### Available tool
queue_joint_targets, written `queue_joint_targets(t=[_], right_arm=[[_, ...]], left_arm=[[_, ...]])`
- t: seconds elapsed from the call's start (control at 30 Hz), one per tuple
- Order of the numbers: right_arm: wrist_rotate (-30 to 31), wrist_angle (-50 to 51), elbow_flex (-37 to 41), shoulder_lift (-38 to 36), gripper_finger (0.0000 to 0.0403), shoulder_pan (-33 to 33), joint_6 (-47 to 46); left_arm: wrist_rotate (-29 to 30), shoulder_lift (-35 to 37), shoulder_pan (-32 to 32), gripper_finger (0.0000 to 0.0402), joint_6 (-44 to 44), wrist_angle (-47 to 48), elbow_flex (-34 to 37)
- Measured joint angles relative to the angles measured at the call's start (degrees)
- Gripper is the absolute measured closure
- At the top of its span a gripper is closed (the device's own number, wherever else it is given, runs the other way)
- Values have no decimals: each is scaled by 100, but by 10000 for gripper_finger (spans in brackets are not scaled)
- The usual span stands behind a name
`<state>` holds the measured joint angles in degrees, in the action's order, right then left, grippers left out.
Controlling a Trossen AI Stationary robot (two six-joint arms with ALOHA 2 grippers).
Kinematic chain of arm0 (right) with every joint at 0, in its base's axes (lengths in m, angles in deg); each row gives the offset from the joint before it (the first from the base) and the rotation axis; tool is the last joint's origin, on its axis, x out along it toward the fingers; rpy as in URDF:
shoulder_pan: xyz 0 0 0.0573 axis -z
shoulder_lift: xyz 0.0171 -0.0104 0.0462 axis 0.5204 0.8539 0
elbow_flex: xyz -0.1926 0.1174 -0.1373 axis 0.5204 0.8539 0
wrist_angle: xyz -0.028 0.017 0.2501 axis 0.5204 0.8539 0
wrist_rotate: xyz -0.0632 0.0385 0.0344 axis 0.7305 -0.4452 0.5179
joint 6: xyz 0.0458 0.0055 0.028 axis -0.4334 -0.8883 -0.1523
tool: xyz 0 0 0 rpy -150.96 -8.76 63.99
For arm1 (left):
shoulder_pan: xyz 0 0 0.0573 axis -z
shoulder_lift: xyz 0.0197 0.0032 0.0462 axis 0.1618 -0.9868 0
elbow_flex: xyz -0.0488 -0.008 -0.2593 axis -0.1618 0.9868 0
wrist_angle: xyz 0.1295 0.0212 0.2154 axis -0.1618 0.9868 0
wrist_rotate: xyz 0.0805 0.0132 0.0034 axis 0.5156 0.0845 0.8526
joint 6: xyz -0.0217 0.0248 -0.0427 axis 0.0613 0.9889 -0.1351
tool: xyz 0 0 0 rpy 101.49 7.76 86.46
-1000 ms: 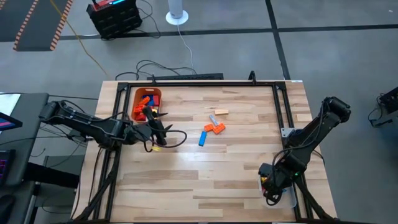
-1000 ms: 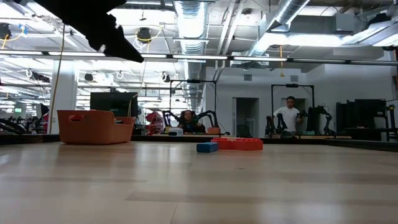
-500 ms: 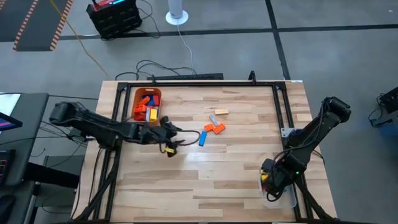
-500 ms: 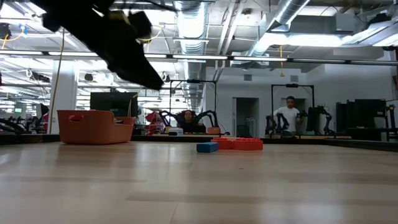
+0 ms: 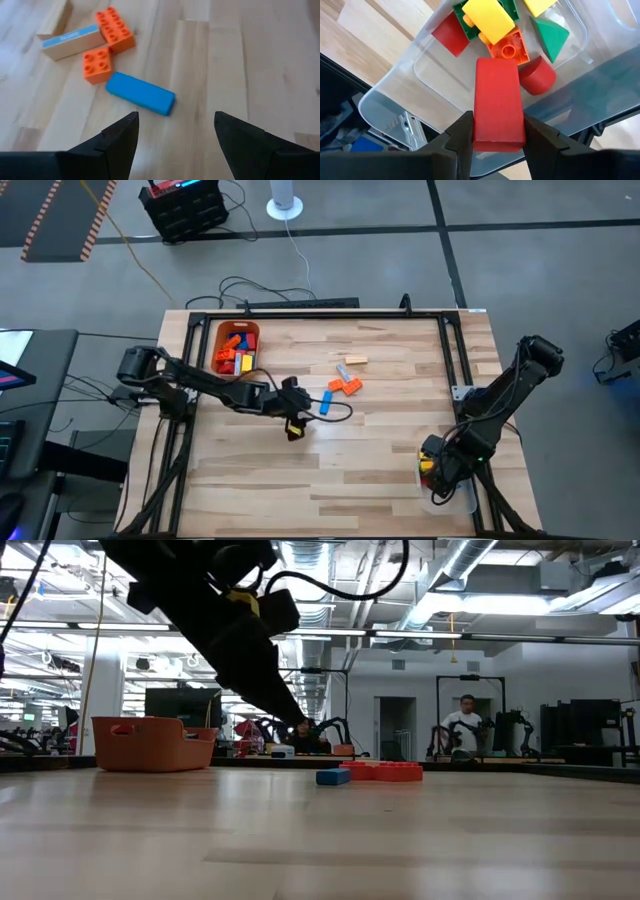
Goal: Sort blocks by size
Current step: Put the large red wooden block into the orange bin
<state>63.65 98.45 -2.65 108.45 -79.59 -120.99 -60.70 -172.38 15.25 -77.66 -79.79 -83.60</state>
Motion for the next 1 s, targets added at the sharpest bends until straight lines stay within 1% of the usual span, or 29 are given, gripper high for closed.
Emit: queue_joint_targets(t=[0.17, 0.6, 0.7, 0.87, 1.0], right_arm=[[0, 27, 0, 0, 239, -26, 0], [127, 33, 0, 0, 235, -24, 8], [127, 181, 0, 0, 236, -24, 363], [130, 780, 0, 20, 244, -44, 943], [221, 1365, -3, 249, 243, -116, 1394]], left_arm=[[-51, -57, 4, 148, 115, 56, -19], [-53, -57, 24, 148, 14, 450, -19], [-53, -57, 24, 148, 14, 452, -19], [-53, -57, 24, 148, 14, 452, -19], [-53, -57, 24, 148, 14, 454, -19]])
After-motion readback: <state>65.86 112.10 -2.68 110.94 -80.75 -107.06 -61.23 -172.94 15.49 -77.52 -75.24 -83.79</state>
